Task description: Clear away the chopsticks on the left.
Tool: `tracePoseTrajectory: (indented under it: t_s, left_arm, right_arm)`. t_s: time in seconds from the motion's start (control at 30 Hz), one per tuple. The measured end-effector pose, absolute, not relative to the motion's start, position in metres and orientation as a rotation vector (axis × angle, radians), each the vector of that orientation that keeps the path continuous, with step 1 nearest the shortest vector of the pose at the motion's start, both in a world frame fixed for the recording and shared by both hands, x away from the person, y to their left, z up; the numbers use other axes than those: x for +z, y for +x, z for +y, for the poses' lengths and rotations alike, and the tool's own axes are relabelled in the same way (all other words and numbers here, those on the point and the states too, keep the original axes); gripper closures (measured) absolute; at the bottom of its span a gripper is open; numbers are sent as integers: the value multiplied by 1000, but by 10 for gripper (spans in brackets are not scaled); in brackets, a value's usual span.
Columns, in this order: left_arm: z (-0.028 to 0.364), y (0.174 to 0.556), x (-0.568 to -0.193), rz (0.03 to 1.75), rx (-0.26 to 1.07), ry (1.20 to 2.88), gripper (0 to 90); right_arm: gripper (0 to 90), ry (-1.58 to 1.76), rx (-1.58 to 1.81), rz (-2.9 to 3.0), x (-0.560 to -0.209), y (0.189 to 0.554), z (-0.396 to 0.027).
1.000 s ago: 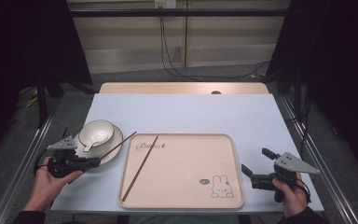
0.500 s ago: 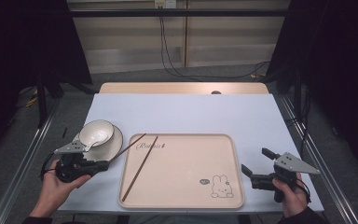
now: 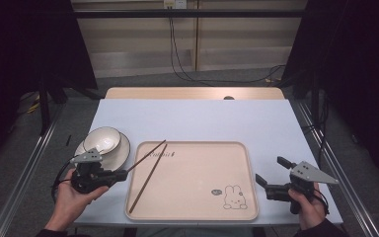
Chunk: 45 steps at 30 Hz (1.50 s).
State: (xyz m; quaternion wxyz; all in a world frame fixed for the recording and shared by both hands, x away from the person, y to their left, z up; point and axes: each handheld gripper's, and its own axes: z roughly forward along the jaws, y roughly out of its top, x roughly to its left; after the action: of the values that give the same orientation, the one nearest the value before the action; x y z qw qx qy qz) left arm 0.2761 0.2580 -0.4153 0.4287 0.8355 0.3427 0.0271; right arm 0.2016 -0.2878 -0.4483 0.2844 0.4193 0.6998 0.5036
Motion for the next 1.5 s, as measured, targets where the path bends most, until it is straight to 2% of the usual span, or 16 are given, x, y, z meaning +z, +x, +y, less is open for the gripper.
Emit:
tracePoseTrajectory:
  t_s: [0.57,1.0,1.5]
  left_arm:
    - [217,282,-404,853,92,2114,848]
    - [188,283,-425,1033,110,2036,846]
    - [174,279,-446,1254,116,2032,844]
  right_arm:
    - [26,1119,1344,1874,-449,202,-287]
    - [26,1116,1344,1875,-449,202,-287]
    - [26,1117,1341,1880,-449,202,-287]
